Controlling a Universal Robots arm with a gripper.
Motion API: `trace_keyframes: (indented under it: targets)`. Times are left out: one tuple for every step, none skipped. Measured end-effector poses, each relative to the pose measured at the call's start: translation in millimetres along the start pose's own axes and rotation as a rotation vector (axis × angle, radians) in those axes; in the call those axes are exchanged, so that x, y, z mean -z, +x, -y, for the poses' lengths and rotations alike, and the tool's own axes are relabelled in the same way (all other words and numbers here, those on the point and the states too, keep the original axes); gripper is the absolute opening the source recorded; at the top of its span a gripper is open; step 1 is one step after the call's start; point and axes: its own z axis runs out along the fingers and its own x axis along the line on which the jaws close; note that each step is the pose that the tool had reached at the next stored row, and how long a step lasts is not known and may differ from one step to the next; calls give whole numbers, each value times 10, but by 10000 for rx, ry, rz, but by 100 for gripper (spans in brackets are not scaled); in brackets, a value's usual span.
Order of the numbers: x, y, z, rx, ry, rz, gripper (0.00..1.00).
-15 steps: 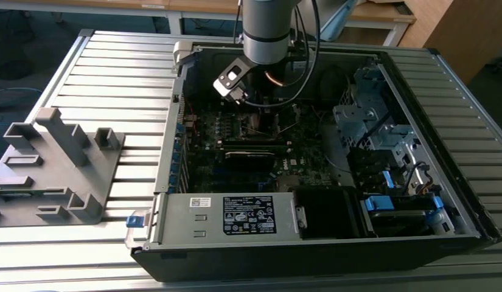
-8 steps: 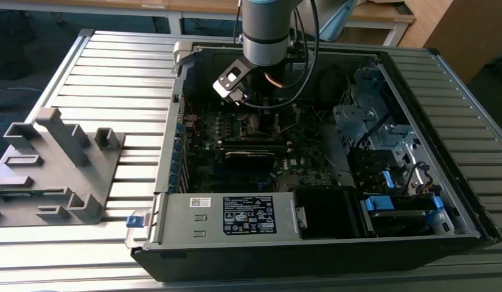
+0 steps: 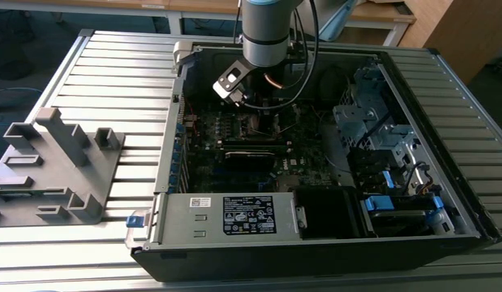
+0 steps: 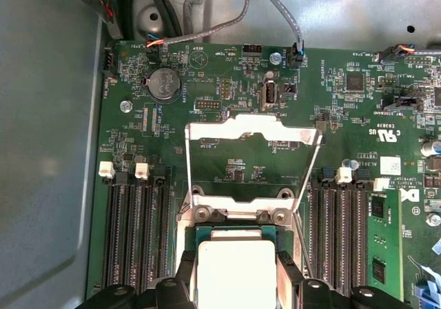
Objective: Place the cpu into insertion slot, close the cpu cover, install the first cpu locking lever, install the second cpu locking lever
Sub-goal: 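Place the cpu into insertion slot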
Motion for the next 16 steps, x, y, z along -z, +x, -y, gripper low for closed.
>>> trace_keyframes:
  targets:
    - [-3,1,0,0,-2,0,54]
    - [-10,1,1,0,-2,5,54]
    - [-15,1,2,1,-1,17,54]
    - [-17,0,2,2,0,32,54]
    - [-17,0,2,4,2,50,54]
    - [-19,0,3,5,2,68,54]
    - [-22,0,5,6,1,81,54]
    - [-25,0,7,7,1,93,54]
    - [-27,0,12,8,3,103,54]
    - [-30,0,17,8,3,112,54]
    - [-32,1,20,9,3,119,54]
    - [-34,0,22,10,4,125,54]
    - [-34,0,22,12,4,130,54]
    - [-36,1,25,10,3,131,54]
    - [-38,1,28,10,3,132,54]
    - [-38,1,30,10,3,133,54]
